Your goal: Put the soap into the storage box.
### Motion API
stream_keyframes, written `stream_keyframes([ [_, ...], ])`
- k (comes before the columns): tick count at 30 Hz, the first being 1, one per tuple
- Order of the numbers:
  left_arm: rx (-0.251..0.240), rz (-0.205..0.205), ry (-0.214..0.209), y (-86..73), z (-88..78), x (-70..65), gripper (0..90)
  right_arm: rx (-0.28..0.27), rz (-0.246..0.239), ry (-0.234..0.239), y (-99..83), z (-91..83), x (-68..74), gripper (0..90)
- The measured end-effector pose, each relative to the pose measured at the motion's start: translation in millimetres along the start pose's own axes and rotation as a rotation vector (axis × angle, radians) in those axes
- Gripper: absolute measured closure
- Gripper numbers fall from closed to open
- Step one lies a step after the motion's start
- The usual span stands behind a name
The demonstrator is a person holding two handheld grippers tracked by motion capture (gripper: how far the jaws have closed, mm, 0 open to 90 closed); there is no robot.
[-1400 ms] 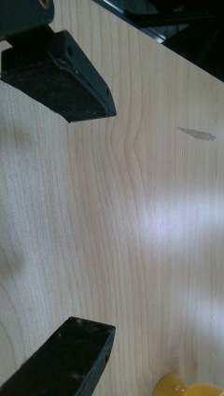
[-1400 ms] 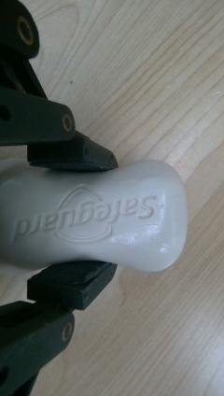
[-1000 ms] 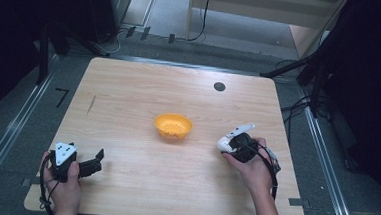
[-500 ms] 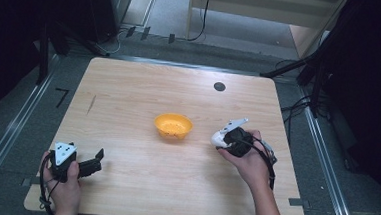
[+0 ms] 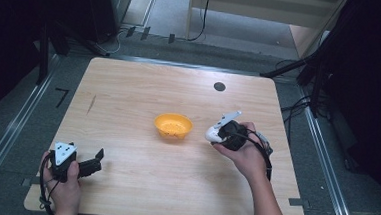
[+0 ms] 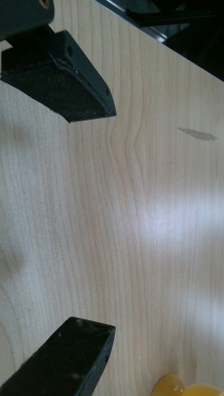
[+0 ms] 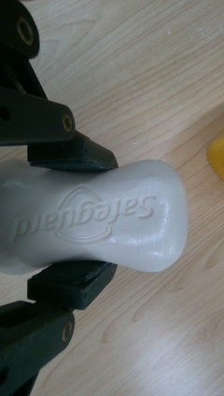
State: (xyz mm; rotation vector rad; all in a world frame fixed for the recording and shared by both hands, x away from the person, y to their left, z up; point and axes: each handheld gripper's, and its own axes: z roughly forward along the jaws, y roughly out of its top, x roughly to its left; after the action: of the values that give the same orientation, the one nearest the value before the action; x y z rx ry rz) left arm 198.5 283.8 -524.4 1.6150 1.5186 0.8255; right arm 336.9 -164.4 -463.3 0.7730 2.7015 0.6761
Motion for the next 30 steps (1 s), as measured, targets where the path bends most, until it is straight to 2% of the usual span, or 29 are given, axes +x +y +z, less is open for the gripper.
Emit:
stream_keyframes([
  [13,0.001,0.000,-0.001,0.1,0.0,0.1,0.0,-0.008,-0.082,0.031,24.6,3.8,0.0,50.3],
  [22,0.002,0.001,0.001,0.1,0.1,-0.1,0.0,-0.010,-0.156,0.047,40.0,9.0,1.9,50.3],
  [28,0.002,0.001,0.001,0.2,0.3,-0.1,0.0,-0.021,-0.175,0.060,50.0,10.7,2.5,50.3],
  [30,0.003,0.003,0.001,0.2,0.3,-0.1,0.0,-0.024,-0.196,0.065,55.5,12.2,3.4,50.3],
])
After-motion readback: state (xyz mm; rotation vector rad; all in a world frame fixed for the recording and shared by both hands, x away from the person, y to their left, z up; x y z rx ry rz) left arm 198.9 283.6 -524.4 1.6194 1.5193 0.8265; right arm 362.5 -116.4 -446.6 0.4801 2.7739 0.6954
